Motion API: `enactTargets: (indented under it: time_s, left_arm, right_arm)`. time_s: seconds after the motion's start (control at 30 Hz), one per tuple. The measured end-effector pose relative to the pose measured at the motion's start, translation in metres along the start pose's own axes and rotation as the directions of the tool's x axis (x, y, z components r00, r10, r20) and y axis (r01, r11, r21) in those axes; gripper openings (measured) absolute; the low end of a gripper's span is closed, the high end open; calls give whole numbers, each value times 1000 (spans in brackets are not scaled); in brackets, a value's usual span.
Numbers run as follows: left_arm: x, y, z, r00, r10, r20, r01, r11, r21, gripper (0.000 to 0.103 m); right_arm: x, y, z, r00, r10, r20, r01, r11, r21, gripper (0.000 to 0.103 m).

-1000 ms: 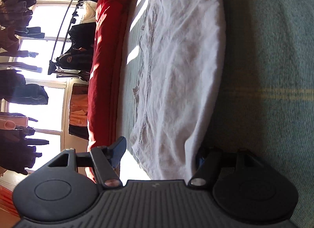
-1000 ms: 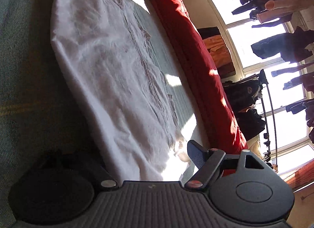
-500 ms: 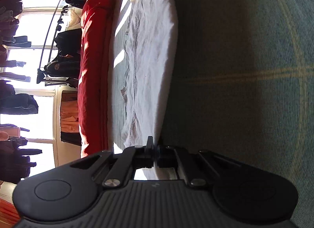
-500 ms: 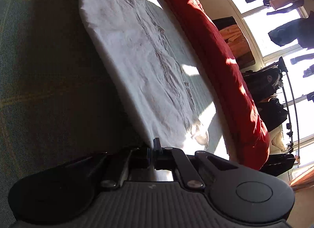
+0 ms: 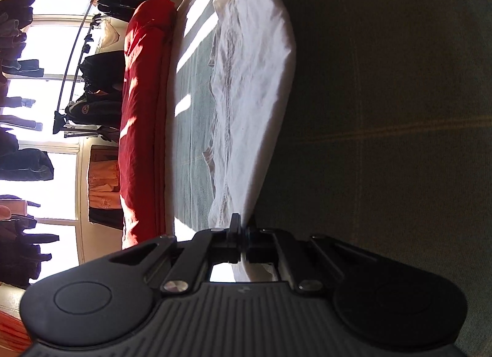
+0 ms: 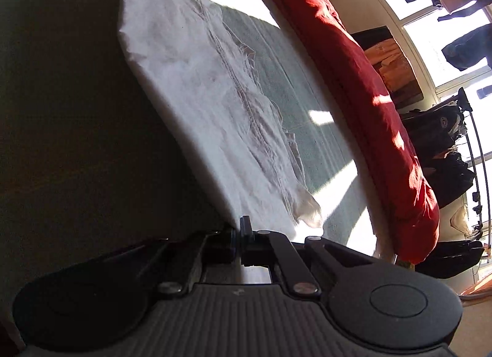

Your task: Fold clothes

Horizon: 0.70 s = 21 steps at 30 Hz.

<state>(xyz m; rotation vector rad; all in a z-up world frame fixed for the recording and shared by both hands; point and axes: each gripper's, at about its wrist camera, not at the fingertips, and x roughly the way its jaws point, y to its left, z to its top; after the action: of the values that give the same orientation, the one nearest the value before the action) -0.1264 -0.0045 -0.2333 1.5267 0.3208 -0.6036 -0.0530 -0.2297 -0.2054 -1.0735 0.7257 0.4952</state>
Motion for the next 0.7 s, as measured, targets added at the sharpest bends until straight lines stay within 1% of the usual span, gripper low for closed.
enactTargets:
  time_s: [0.07, 0.17, 0.27, 0.33, 0.47, 0.57, 0.6, 0.63, 0.7]
  left_arm:
    - [-17, -4, -3, 1000, -21, 2, 21, 1000, -11, 0]
    - [-41, -13, -8, 999, -32, 6, 32, 999, -4, 0]
    - [-66, -24, -9, 999, -52, 11, 52, 999, -16, 0]
    - [-79, -33, -9, 998, -60, 13, 60, 998, -6, 0]
    - [-89, -52, -7, 996, -91, 13, 91, 996, -7, 0]
    - [-89, -61, -6, 992, -122, 8, 122, 992, -23, 1]
    - [-89, -59, -7, 990, -139, 6, 139, 989, -40, 2]
    - [-91, -58, -8, 987, -158, 4, 158, 986, -62, 5]
    - [-94, -54, -10, 981, -195, 1, 194, 975, -105, 6]
  right_arm:
    - [-14, 7, 0, 999, 33, -6, -33, 999, -8, 2]
    - [-36, 20, -1, 997, 72, -14, -72, 997, -28, 2]
    - [-54, 35, -5, 995, 101, -26, -102, 994, -39, 2]
    - [-63, 44, -8, 993, 116, -31, -117, 992, -42, 2]
    - [-70, 57, -13, 987, 152, -52, -154, 988, -28, 3]
    - [-67, 64, -17, 980, 184, -74, -185, 983, -5, 3]
    - [-65, 64, -18, 978, 192, -82, -193, 981, 6, 4]
    - [-64, 64, -20, 975, 205, -88, -204, 979, 24, 5]
    - [-65, 63, -22, 971, 220, -90, -216, 975, 44, 6]
